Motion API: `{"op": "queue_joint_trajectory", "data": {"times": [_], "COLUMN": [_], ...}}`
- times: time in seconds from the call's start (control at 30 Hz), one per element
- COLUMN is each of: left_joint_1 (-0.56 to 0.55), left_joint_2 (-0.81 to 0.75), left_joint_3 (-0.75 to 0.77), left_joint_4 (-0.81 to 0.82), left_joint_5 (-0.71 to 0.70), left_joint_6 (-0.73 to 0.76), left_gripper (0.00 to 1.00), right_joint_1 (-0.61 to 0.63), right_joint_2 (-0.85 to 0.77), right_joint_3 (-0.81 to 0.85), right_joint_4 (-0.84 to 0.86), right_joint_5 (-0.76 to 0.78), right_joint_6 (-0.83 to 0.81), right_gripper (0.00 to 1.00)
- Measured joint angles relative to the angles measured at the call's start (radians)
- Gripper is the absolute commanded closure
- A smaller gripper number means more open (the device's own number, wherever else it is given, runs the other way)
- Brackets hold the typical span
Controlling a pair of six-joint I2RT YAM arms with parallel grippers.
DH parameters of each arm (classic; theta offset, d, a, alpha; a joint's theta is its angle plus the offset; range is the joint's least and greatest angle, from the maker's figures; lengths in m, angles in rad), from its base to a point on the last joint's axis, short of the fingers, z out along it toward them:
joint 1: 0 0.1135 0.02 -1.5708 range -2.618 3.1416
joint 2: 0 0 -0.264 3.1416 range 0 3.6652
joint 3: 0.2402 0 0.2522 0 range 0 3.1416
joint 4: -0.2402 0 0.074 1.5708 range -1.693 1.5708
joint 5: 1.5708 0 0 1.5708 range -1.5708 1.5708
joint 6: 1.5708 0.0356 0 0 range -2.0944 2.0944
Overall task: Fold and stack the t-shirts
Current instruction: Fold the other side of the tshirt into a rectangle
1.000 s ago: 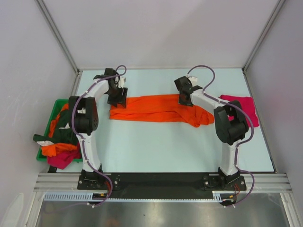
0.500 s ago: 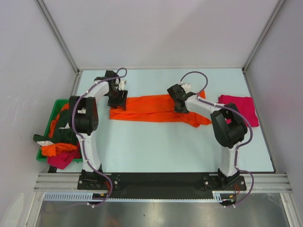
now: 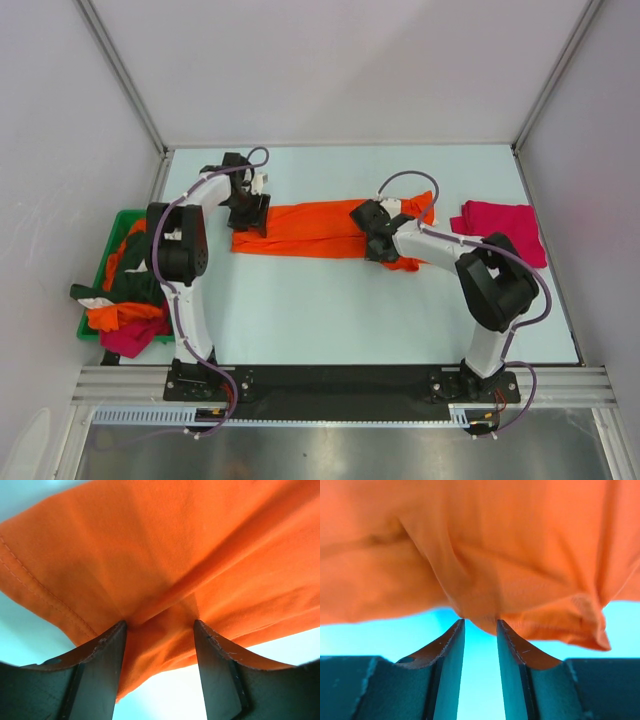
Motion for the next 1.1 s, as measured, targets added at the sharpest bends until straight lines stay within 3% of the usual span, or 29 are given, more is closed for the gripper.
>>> {"op": "queue_joint_trajectory", "data": {"times": [0.17,0.43,0.6,0.77,1.1], "left_joint_1": [0.000,0.017,0.022,0.022,0.023], "left_joint_2": [-0.003,-0.005,-0.003,0.043,0.074], "left_joint_3": [-0.003,0.166,0.250,0.233,0.203], "left_joint_4": [0.000,-0.016,-0.012,-0.024,-0.043], "left_joint_5": [-0.001,-0.006,-0.024,-0.058,-0.072], "left_joint_6": [-0.001,-0.003,-0.002,0.002,0.037], "left_gripper": [0.37,0.37,0.38,0.39,0.39], "right_joint_1": [0.013,-0.084,-0.145,-0.145,-0.185], "right_joint_2": [-0.033,-0.346,-0.240,-0.058,0.093], "right_joint_3": [-0.040,0.010,0.117,0.102,0.093], "right_joint_4": [-0.037,0.013,0.024,0.006,0.000], "right_joint_5": [-0.021,0.080,0.104,0.091,0.070], "right_joint_6": [0.018,0.009,-0.007,-0.006,0.003], "right_gripper": [0.61,0.59,0.60,0.61,0.62]}}
